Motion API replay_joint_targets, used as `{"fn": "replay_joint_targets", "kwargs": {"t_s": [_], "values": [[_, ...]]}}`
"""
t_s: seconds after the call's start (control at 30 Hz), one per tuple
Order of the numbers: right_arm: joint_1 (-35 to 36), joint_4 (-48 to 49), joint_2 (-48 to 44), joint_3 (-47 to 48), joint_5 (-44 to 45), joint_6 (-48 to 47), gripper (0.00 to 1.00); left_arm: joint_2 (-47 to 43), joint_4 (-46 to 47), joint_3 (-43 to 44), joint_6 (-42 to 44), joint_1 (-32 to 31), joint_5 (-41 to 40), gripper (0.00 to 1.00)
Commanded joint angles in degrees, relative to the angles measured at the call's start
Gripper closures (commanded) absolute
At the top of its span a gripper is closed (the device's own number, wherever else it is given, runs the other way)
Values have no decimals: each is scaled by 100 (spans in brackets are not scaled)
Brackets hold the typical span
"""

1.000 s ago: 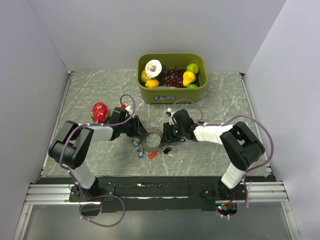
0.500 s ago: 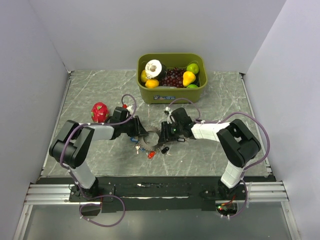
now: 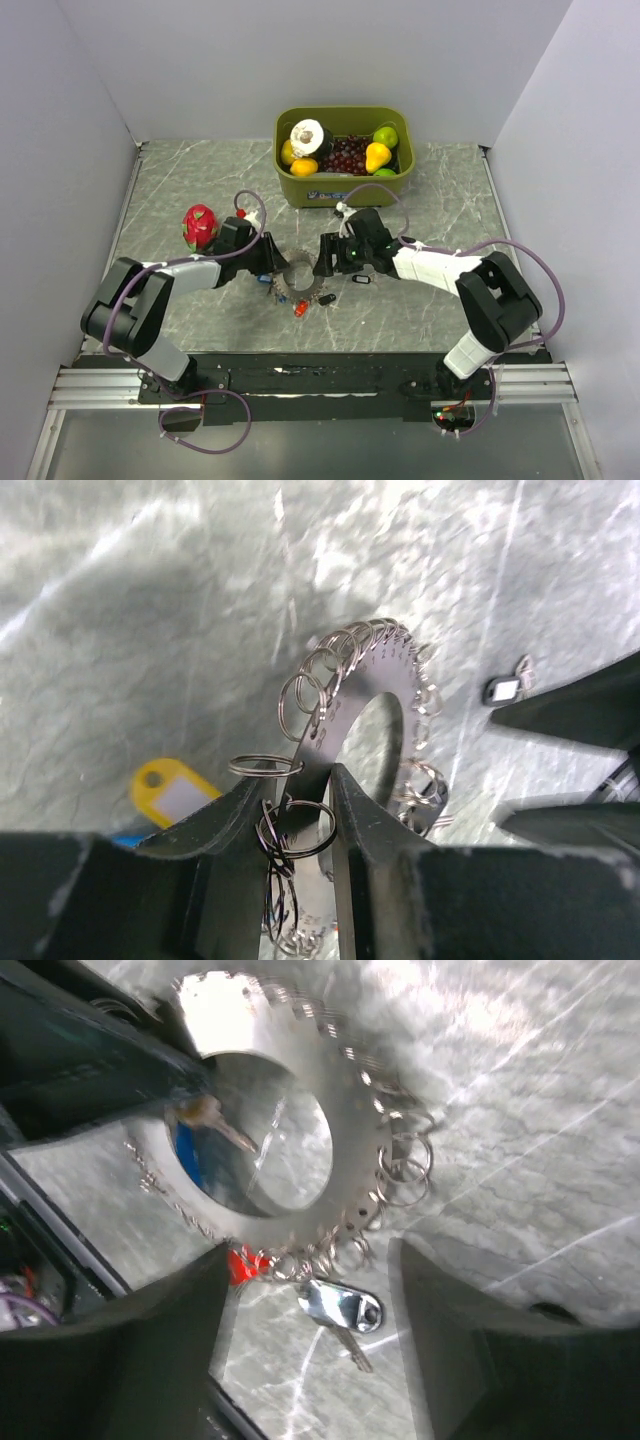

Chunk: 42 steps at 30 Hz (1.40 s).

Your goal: Put the keys on the keyring

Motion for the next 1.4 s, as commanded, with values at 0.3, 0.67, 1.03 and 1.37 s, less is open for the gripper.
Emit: {"fn": "replay_joint_targets", "kwargs": {"t_s": [0.3,0.67,1.03,1.37], "values": [[-62,-85,-315,269,282,-340,1,-940,-614,58,438,-255,-1287,19],[-88,-182,-157,322,291,-357,1,-914,-1011,252,500,-264,-1597,14],[-18,-489,-16,497,220,-471,5,-686,-800,234,447,-264,-1193,26],[763,-1622,36,1103,1117,-937,12,-484,-826,427,333,-264,-841,30]]}}
